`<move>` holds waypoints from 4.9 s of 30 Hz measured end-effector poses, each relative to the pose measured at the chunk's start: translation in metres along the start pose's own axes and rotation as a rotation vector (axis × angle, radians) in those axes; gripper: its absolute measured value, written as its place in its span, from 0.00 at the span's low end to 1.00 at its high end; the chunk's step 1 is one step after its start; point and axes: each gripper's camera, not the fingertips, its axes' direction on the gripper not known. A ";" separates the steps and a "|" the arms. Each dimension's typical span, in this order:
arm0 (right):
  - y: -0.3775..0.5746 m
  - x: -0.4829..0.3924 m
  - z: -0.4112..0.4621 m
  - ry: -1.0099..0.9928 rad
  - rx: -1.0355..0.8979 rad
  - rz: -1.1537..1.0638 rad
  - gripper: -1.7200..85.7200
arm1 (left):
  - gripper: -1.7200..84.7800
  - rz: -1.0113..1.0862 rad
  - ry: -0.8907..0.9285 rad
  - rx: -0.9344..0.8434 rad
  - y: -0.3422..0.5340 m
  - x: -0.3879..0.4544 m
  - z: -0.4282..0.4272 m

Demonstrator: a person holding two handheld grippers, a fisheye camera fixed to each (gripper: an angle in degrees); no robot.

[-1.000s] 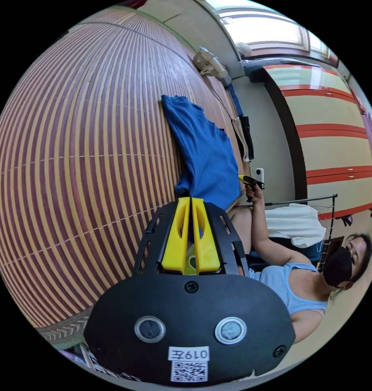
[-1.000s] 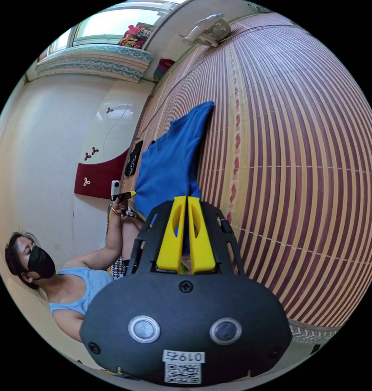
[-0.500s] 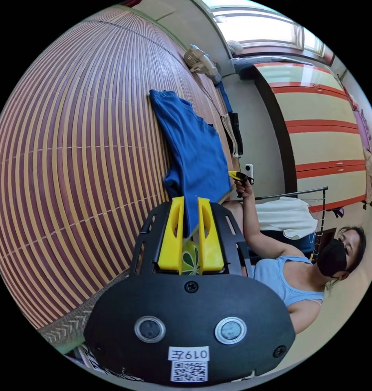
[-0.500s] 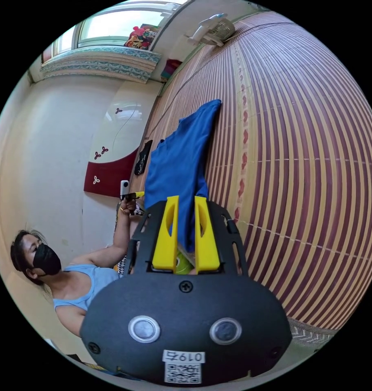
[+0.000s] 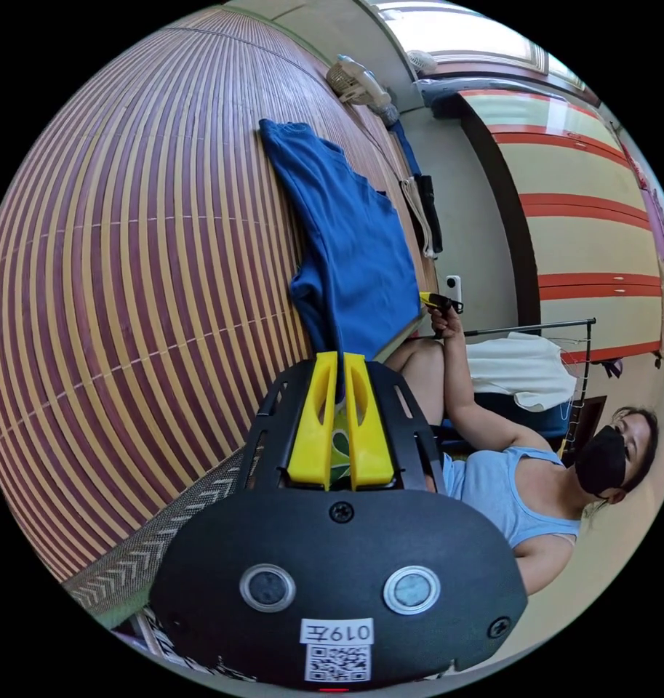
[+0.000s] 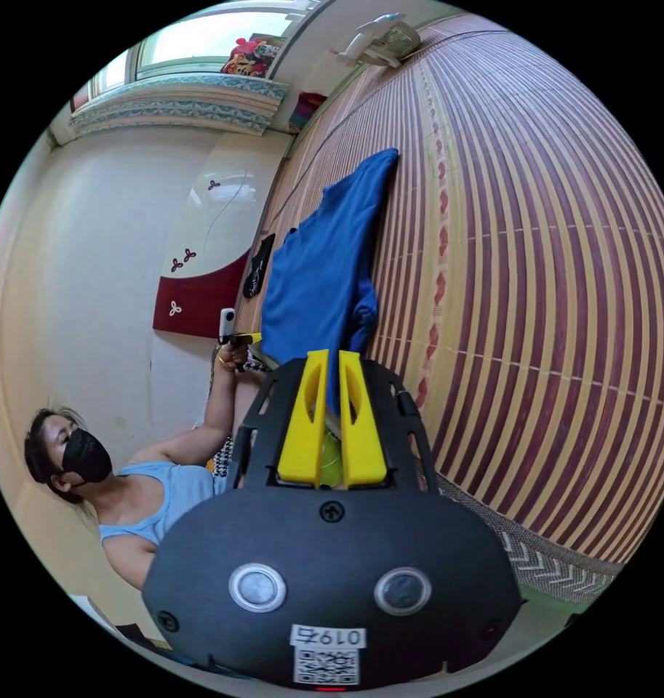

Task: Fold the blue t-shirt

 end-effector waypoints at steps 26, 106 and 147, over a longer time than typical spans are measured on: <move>0.036 -0.030 0.026 0.062 -0.047 -0.107 0.10 | 0.08 0.082 -0.019 -0.085 0.013 0.038 0.005; -0.111 -0.251 0.500 0.729 -0.002 -0.716 0.12 | 0.08 0.537 -0.684 0.050 -0.319 0.254 0.153; -0.160 -0.232 0.543 0.837 -0.035 -0.662 0.07 | 0.03 0.509 -0.750 0.021 -0.391 0.259 0.193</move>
